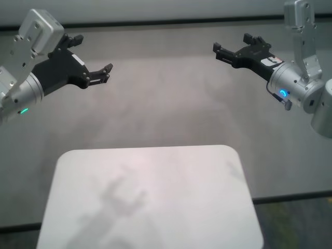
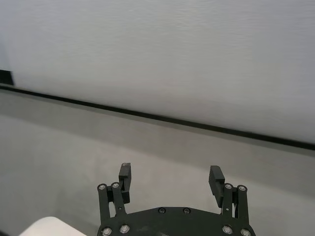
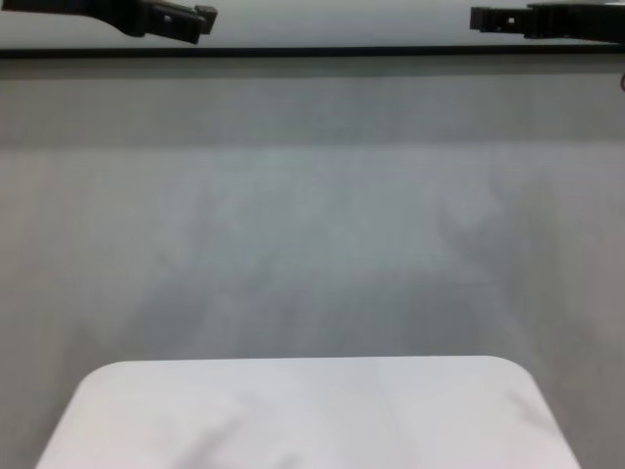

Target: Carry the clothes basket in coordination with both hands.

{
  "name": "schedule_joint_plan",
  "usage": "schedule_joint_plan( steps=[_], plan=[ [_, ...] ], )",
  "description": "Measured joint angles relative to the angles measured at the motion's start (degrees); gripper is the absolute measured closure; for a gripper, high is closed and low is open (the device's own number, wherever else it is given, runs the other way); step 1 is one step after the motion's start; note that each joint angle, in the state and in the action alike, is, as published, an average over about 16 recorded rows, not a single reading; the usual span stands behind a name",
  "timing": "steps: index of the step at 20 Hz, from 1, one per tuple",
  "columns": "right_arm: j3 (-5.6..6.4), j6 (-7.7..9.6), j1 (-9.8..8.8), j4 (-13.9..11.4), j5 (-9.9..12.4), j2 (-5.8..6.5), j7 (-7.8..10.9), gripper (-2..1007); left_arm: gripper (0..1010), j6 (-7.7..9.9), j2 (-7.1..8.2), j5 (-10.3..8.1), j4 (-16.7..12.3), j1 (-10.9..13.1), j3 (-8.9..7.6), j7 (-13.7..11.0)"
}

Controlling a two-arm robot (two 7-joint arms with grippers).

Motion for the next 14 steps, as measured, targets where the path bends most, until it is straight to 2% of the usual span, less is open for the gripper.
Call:
schedule_joint_plan(
  steps=[14],
  plan=[
    [0.00, 0.00, 0.00, 0.00, 0.00, 0.00, 0.00, 0, 8, 0.00, 0.00, 0.00, 0.01, 0.00, 0.00, 0.00]
  ],
)
